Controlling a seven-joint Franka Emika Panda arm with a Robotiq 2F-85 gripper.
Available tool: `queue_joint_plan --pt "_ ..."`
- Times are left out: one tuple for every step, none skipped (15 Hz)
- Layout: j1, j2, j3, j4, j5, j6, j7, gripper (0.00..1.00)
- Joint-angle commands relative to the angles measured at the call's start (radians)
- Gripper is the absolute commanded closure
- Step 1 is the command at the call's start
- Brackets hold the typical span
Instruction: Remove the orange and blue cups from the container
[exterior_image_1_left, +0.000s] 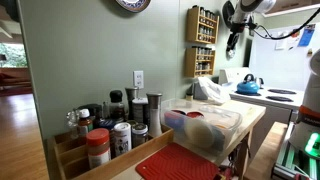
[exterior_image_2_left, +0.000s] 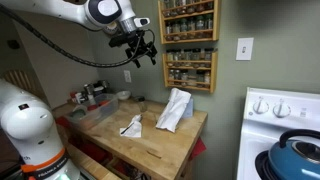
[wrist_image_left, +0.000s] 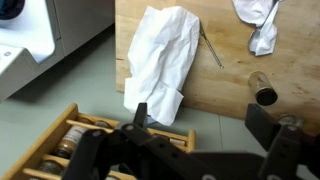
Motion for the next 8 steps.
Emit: queue_joint_plan --pt "-0.003 0.001 0.003 0.002 0.003 -0.002 -0.002 0.0" --pt "-0.003 0.001 0.003 0.002 0.003 -0.002 -0.002 0.0" --pt "0.016 0.014 0.015 0.009 0.01 0.012 -0.008 0.0" --pt "0.05 0.034 0.044 0.025 0.024 0.002 -0.008 0.0" --pt "0.074 0.046 0.069 0.035 0.035 -0.003 -0.006 0.0" --pt "0.11 0.068 0.104 0.052 0.058 -0.013 0.008 0.0" --pt "0.13 0.092 0.141 0.075 0.068 -0.037 0.035 0.0" --pt "0.165 0.117 0.169 0.091 0.09 -0.06 0.028 0.0"
